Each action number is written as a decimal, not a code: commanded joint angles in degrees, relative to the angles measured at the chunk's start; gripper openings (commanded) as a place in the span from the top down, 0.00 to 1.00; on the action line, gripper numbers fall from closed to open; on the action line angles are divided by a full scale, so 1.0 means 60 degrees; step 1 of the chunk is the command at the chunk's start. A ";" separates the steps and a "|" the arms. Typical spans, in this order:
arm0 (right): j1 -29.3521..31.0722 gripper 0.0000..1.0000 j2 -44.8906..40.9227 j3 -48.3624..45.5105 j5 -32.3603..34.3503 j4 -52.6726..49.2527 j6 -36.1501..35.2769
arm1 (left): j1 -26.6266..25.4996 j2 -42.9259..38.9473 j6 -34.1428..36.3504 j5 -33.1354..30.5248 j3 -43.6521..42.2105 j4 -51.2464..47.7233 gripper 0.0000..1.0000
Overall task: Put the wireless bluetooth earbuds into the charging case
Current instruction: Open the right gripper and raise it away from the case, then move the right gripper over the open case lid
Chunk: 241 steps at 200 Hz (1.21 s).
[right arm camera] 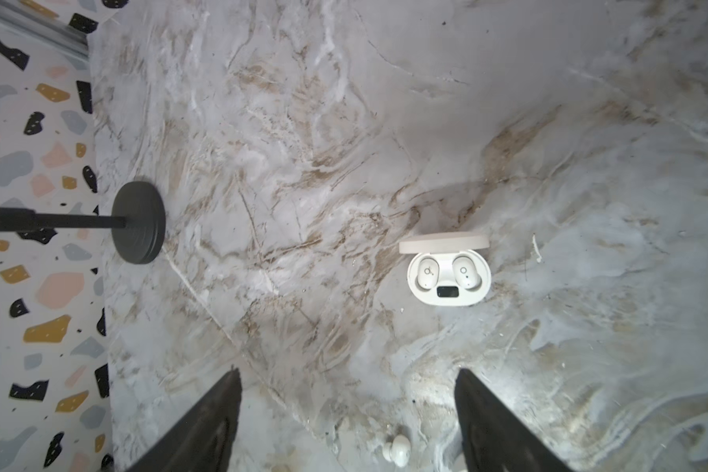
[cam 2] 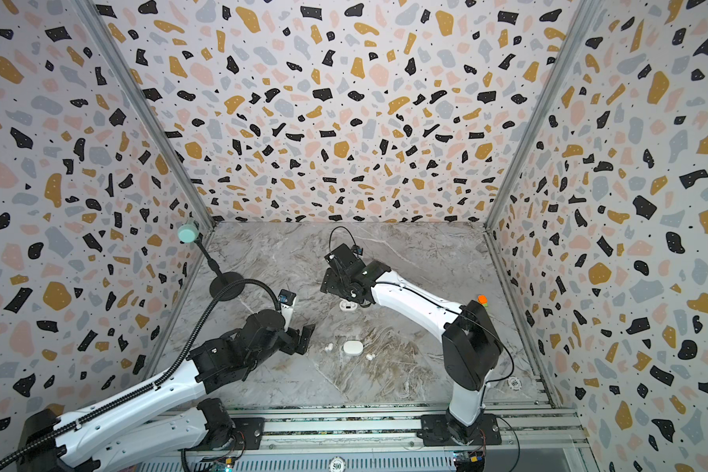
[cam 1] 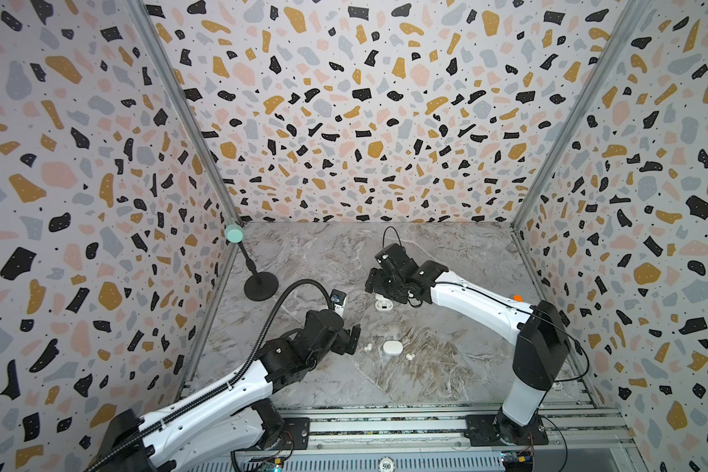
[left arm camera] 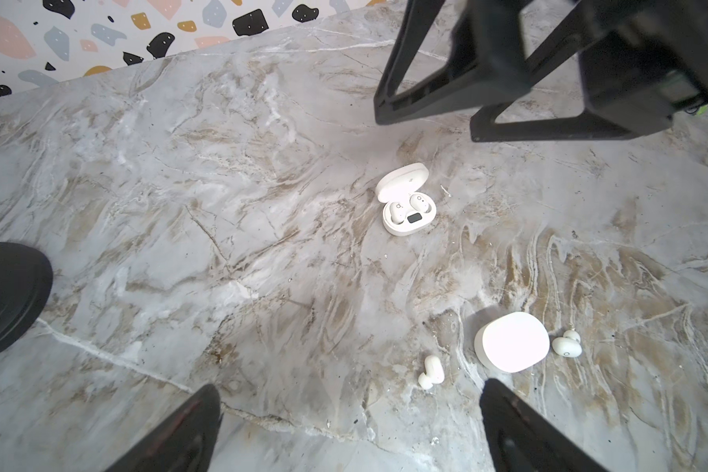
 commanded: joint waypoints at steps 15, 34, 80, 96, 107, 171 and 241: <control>-0.0262 0.00 -0.0936 -0.0643 -0.1003 0.0922 -0.1838 | 0.0034 -0.0862 0.0088 0.0012 -0.0064 0.0414 0.00; -0.0496 0.01 -0.1244 -0.1125 -0.2067 0.1538 -0.2985 | 0.0026 -0.1211 0.0026 0.0136 -0.0242 0.0678 0.00; -0.1367 0.01 -0.1902 -0.2197 -0.2773 0.2603 -0.4602 | -0.0004 -0.1527 0.1043 0.0723 -0.0263 0.0996 0.00; -0.1719 0.01 -0.1980 -0.2624 -0.3169 0.3177 -0.5106 | -0.0073 -0.1221 0.1522 0.0739 -0.0137 0.0944 0.00; -0.1953 0.01 -0.1863 -0.2721 -0.3554 0.3372 -0.5419 | -0.0117 -0.0950 0.1741 0.0900 -0.0088 0.0970 0.00; -0.2717 0.08 -0.0365 -0.1864 -0.4668 0.2709 -0.6518 | -0.0164 -0.0899 0.1976 0.0837 -0.0975 0.2446 0.00; -0.2690 0.06 0.0940 -0.1265 -0.5321 0.3240 -0.6674 | -0.0161 -0.0952 0.1823 0.0160 -0.1181 0.2572 0.00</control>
